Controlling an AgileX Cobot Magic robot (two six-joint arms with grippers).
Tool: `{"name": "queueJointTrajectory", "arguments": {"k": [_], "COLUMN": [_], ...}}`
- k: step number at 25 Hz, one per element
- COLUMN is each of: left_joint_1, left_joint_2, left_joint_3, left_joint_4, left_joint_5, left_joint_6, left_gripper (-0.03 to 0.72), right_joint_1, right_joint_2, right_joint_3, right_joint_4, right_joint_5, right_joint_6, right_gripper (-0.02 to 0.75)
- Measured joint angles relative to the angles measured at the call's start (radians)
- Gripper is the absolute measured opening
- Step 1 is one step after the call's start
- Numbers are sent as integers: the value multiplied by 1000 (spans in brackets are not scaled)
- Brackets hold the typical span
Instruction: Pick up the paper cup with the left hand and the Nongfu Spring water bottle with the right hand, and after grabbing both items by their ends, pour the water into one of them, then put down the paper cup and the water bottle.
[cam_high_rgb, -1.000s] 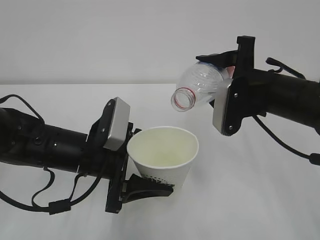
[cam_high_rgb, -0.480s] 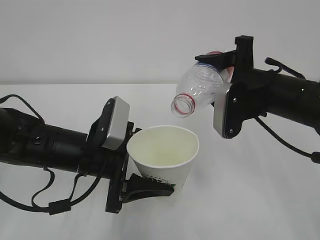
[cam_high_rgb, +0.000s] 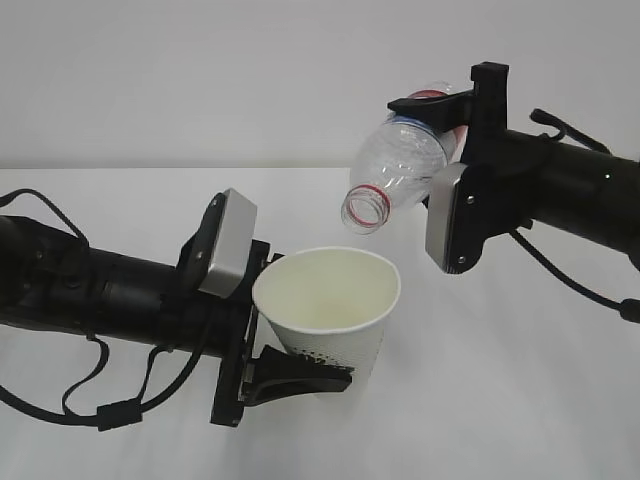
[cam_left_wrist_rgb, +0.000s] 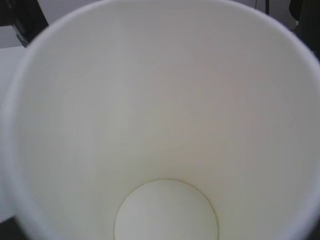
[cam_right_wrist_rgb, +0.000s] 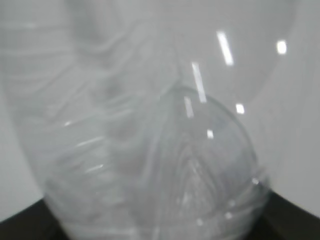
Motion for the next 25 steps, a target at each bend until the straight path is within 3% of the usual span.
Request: {"name": "queueJointTrajectory", "arguments": {"k": [25], "left_joint_1": [-14], "left_joint_2": [-70], "left_joint_3": [2], "left_joint_4": [-16], "left_joint_5": [37], "left_joint_6": [0], "left_gripper": [526], "right_joint_1": [0], "right_joint_2": [-51], "right_joint_3": [0], "right_joint_4": [49], "right_joint_5": [-4], "right_joint_6": [-21], "right_gripper": [482]}}
